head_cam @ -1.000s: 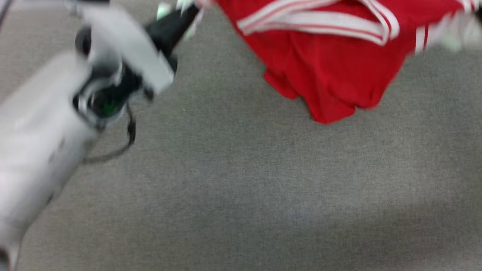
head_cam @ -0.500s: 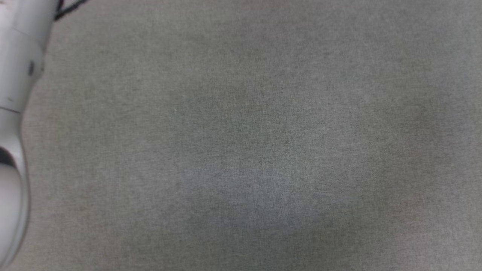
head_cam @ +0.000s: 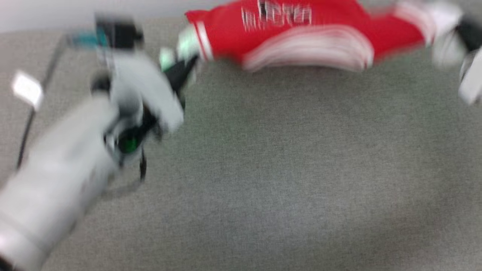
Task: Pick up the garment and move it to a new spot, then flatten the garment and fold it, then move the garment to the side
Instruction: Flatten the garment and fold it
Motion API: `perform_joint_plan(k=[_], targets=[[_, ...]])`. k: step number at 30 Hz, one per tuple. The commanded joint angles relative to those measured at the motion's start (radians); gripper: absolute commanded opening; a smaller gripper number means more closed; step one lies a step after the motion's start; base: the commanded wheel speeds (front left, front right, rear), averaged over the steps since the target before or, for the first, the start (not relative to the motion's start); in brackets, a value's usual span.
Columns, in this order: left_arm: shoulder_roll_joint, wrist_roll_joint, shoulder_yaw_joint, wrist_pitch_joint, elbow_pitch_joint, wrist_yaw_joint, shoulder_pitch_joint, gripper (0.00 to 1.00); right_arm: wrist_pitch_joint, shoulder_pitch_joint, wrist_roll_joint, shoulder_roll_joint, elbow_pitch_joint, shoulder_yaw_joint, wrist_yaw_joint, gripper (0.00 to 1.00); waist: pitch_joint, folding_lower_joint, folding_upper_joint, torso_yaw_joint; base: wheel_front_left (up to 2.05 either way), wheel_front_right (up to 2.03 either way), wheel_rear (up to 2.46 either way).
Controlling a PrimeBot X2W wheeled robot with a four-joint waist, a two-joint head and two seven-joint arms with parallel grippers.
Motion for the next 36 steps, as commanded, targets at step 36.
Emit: perform_joint_plan(k=[36], targets=[[0.407, -0.007, -0.163, -0.061, -0.687, 0.123, 0.593, 0.0, 0.247, 1.057, 0.203, -0.275, -0.734, -0.318, -0.002, 0.0, -0.087, 0.0, -0.0001, 0.006, 0.0, 0.0, 0.0]])
